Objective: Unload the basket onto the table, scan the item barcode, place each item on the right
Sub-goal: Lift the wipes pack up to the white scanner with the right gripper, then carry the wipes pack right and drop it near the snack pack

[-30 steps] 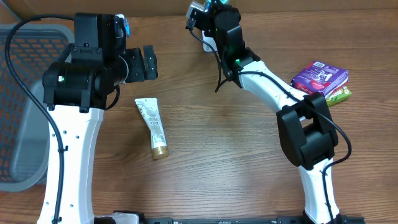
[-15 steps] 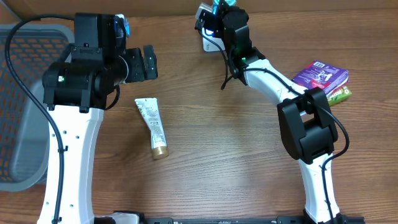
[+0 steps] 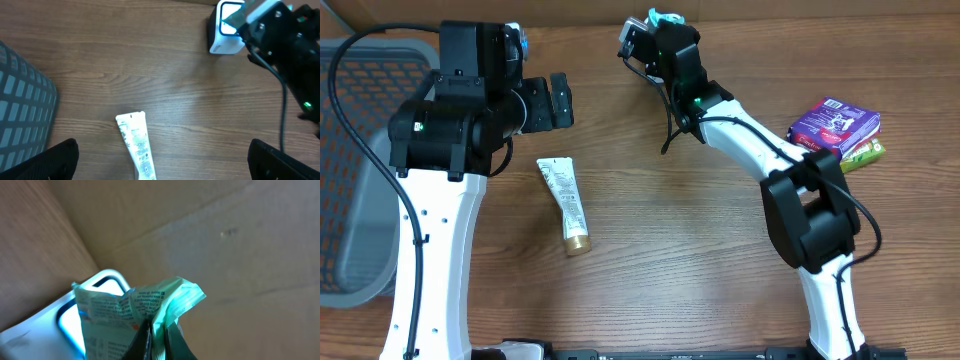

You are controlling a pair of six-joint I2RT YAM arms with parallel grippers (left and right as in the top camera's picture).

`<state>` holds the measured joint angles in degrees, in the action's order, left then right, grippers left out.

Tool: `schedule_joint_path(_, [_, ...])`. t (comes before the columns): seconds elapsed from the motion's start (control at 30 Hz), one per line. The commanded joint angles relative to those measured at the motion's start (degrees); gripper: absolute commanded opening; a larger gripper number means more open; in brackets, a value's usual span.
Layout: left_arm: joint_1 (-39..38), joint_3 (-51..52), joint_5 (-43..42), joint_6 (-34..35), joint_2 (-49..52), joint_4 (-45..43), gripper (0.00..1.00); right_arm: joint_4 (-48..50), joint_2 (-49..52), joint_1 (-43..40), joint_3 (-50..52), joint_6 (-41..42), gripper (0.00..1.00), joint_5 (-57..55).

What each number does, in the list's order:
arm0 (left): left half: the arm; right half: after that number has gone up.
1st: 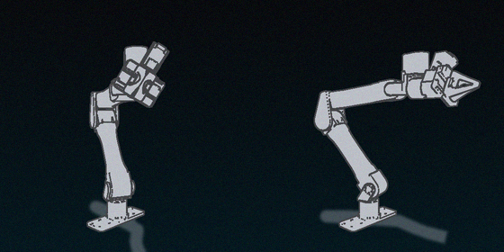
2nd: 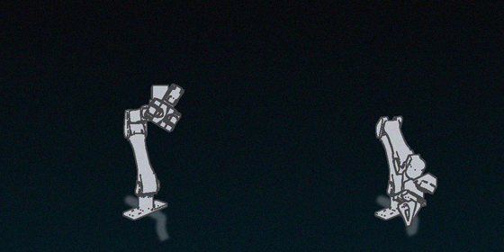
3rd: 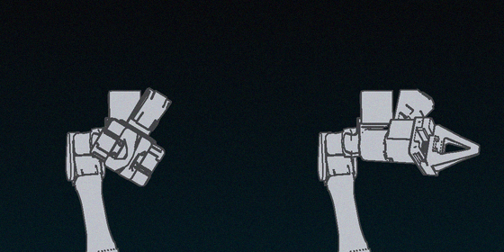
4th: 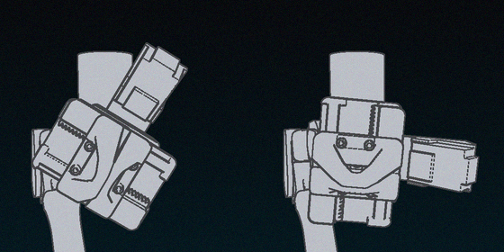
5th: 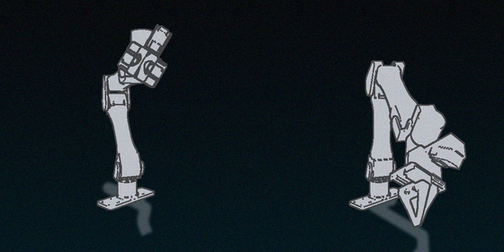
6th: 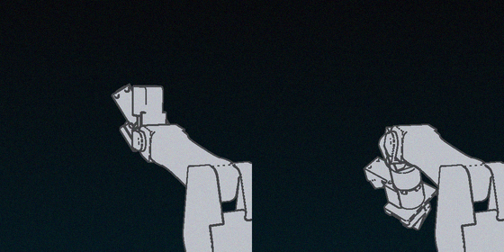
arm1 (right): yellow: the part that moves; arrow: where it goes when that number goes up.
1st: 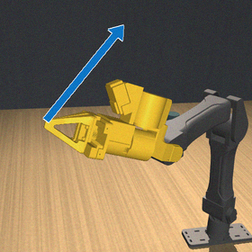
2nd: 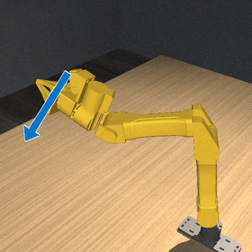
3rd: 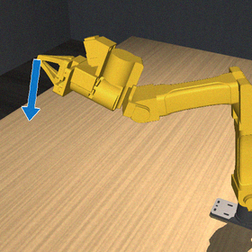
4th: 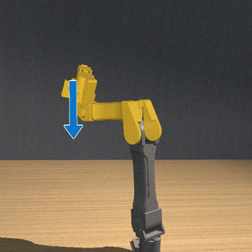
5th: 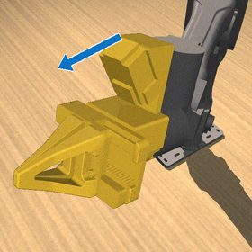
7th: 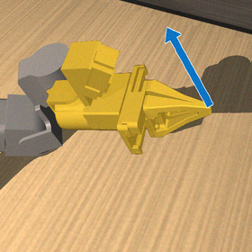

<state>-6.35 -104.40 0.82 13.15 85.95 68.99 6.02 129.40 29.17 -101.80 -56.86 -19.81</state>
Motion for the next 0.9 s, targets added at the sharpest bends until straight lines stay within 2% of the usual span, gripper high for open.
schedule_joint_path(0.0, [-0.04, -0.81, -0.39, -0.74, 0.31, -0.17, 1.0, -4.46, -10.36, 1.55, -1.18, 10.08, 0.04, -2.47])
schedule_joint_path(0.1, [-0.04, -0.81, -0.37, -0.74, 0.31, -0.17, 1.0, -13.25, -14.86, 2.62, -1.18, 20.72, 0.04, -2.47])
schedule_joint_path(0.2, [-0.04, -0.81, -0.37, -0.74, 0.31, -0.17, 0.99, -23.98, -19.5, 2.64, -1.18, 37.64, 0.04, -1.05])
schedule_joint_path(0.3, [-0.04, -0.81, -0.39, -0.72, 0.31, -0.17, 1.0, -38.01, -23.39, 1.86, -1.18, 51.8, 0.04, 7.45])
schedule_joint_path(0.37, [-0.04, -0.81, -0.37, -0.74, 0.31, -0.17, 1.0, -48.22, -24.98, 1.29, -1.18, 56.04, 0.04, 15.23])
schedule_joint_path(0.4, [-0.04, -0.81, -0.37, -0.74, 0.31, -0.17, 1.0, -56.26, -25.51, 0.57, -1.18, 57.42, 0.04, 20.55])
schedule_joint_path(0.53, [-0.04, -0.81, -0.37, -0.74, 0.31, -0.17, 0.99, -71.1, -25.53, -2.38, -1.14, 62.6, 0.04, 24.3])
schedule_joint_path(0.73, [-0.04, -0.81, -0.37, -0.74, 0.31, -0.17, 1.0, -79.47, -25.53, -10.99, -0.76, 72.13, 0.04, 24.37])
schedule_joint_path(0.87, [-0.04, -0.81, -0.37, -0.74, 0.31, -0.17, 0.99, -82.95, -25.53, -19.04, 1.55, 78.53, 0.04, 15.96])
